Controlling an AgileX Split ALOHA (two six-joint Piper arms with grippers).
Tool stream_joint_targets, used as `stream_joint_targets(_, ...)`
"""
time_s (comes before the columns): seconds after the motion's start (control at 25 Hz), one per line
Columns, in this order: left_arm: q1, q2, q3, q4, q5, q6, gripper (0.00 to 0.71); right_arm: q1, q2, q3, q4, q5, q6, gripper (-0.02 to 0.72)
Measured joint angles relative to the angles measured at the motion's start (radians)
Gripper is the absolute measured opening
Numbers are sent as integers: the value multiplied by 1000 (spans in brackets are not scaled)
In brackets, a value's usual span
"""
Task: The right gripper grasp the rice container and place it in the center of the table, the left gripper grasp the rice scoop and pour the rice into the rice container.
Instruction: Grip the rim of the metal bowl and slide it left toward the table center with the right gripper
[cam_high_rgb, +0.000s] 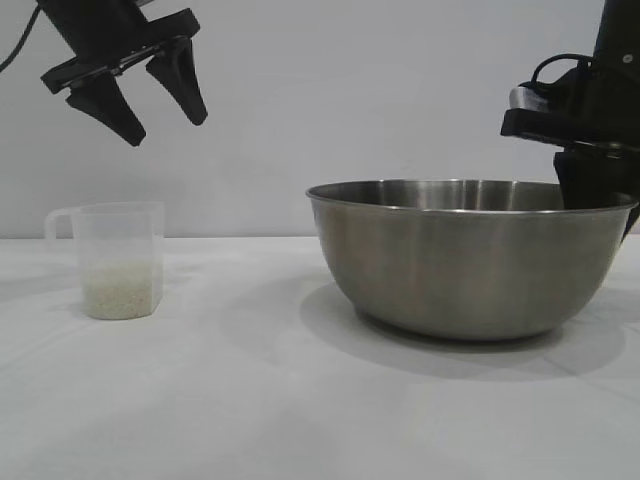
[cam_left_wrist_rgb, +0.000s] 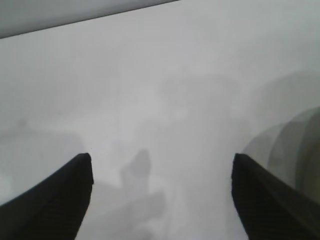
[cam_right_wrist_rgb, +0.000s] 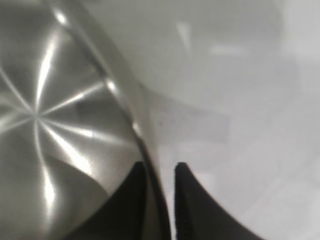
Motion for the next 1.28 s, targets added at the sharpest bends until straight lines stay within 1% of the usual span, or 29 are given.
stream_joint_targets(0.04, 0, 0, 0, 0, 0, 0, 517, 0, 0, -8, 0, 0, 0, 0)
stream_joint_targets(0.12, 0, 0, 0, 0, 0, 0, 517, 0, 0, -26, 0, 7, -1, 0)
stream_joint_targets(0.32, 0, 0, 0, 0, 0, 0, 517, 17, 0, -72, 4, 82, -5, 0)
stream_joint_targets(0.44, 0, 0, 0, 0, 0, 0, 517, 48, 0, -81, 13, 106, -6, 0)
stream_joint_targets(0.72, 0, 0, 0, 0, 17, 0, 517, 146, 0, -81, 31, 100, -6, 0)
stream_joint_targets(1.0, 0, 0, 0, 0, 27, 0, 517, 163, 0, -81, 46, 87, -7, 0)
stream_joint_targets(1.12, 0, 0, 0, 0, 30, 0, 517, 163, 0, -81, 31, 78, -7, 140)
stream_joint_targets(1.28, 0, 0, 0, 0, 32, 0, 517, 164, 0, -81, -23, 91, -1, 370)
